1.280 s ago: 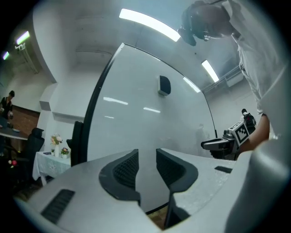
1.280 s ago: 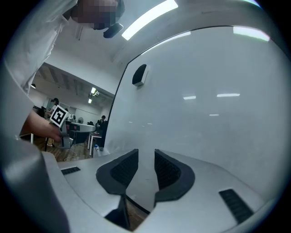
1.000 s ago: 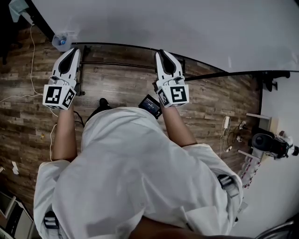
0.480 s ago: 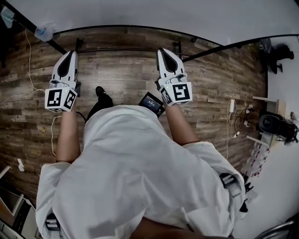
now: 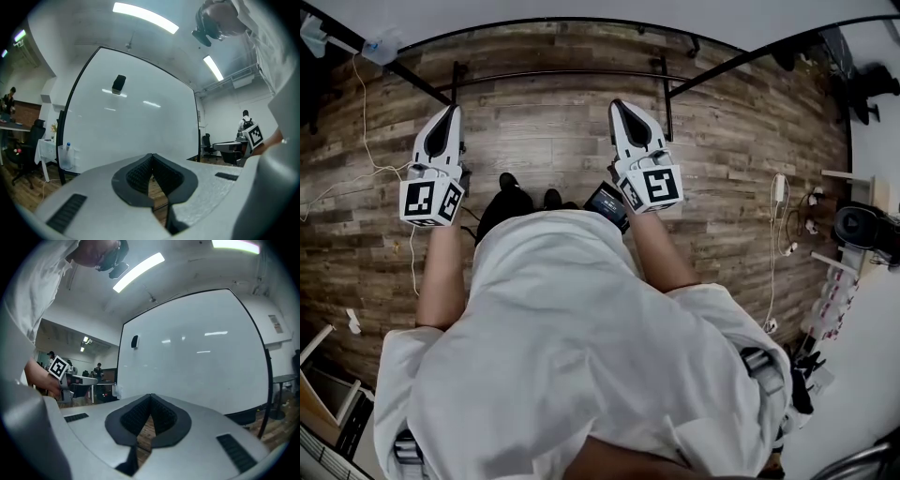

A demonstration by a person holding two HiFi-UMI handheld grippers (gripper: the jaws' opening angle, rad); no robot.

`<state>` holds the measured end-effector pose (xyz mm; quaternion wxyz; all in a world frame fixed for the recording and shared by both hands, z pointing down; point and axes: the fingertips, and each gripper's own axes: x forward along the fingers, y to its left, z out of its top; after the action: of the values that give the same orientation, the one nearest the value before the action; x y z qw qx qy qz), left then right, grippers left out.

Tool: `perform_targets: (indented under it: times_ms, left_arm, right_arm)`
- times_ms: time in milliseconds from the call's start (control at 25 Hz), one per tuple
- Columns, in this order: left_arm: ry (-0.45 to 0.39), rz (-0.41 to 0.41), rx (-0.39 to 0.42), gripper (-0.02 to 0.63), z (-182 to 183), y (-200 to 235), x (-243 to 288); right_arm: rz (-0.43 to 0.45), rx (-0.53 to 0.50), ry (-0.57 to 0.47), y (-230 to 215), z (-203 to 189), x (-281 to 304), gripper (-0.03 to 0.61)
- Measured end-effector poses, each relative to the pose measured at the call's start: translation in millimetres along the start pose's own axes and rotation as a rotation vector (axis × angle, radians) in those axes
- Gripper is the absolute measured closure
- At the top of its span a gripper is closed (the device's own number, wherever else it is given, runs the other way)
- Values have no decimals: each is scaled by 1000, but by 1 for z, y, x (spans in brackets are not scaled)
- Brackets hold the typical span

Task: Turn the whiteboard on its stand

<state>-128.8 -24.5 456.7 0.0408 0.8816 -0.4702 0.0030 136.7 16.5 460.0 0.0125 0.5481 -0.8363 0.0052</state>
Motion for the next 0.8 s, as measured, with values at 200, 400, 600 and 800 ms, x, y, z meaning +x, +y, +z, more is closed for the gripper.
perform_targets:
  times_ms: [200, 400, 600, 800]
  left_arm:
    - [-11, -10, 10, 607, 3, -2, -16]
    - [-26, -26, -4, 607, 12, 14, -26]
    - [-42, -46, 8, 607, 24, 39, -50]
    - [-48, -47, 30, 607, 31, 66, -83]
  right_arm:
    - [-46, -1, 7, 9, -1, -22, 581]
    - [-80, -29, 1, 28, 20, -21, 581]
    - [-97, -54, -9, 70, 36, -17, 581]
    - [-98, -57, 13, 117, 36, -11, 581]
